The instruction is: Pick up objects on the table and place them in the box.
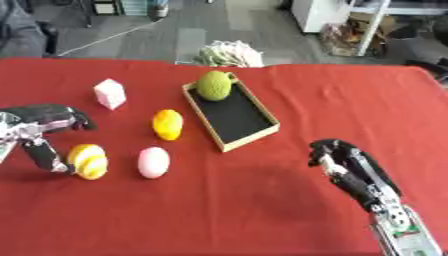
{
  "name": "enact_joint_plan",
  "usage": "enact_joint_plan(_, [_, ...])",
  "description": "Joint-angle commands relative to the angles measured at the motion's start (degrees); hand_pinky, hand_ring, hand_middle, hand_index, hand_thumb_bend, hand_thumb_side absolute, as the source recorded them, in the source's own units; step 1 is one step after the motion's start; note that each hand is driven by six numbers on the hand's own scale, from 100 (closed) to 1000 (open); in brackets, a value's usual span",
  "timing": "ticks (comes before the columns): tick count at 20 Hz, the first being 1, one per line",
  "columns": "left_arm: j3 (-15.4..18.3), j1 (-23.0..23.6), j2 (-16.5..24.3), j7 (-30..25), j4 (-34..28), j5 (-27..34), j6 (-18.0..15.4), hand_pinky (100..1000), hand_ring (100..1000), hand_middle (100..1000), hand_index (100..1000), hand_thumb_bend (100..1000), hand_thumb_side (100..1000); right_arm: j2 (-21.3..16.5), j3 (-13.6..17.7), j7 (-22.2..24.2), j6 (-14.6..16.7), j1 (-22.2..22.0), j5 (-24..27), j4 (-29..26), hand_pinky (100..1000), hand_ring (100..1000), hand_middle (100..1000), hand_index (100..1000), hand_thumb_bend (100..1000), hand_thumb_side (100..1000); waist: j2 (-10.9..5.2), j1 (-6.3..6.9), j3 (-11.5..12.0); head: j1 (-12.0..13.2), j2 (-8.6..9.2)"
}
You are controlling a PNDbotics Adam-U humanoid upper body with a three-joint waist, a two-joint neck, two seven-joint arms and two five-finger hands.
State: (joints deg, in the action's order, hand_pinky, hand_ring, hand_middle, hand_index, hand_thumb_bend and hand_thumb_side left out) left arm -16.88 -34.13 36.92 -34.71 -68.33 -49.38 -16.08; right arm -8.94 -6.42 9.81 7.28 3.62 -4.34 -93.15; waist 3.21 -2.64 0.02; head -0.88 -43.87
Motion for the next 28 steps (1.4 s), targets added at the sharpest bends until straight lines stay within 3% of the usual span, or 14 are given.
enact_joint_plan(1, [-0.18,-1.75,-0.06,-0.57,1.02,-0.70,-0.63,831,745,716,832,523,100,-0.75,-0.02,0.07,0.06,0.49,0.35,-0.70,686,571,557,698,100,467,-1.25,0.71,-0.20,0.11,-0.25])
enact_joint_plan(12, [0.22,-2.06,-0.14,-0.87,-0.09,2.93,-0.09,699,525,467,604,345,100,-0.75,0.00,0.03,0.02,0.49,0.32,-0.69,687,571,557,697,100,467,-1.24,0.89,-0.25,0.13,-0.25])
enact_joint_plan(22, [0.71,-5.28,1.96,-3.75,-8.03,10.64,2.80,696,520,457,591,335,100,-0.90,-0.09,0.07,0.04,0.42,0.29,-0.62,687,571,557,697,100,467,-1.49,1.05,-0.44,-0.28,-0.25])
enact_joint_plan(28, [-0.46,-12.01,-4.66,0.11,-2.31,7.99,3.44,699,525,465,600,356,100,-0.60,-0.67,0.62,0.10,0.72,0.51,-0.67,687,572,557,697,100,467,-1.37,0.83,-2.10,0.23,-0.25])
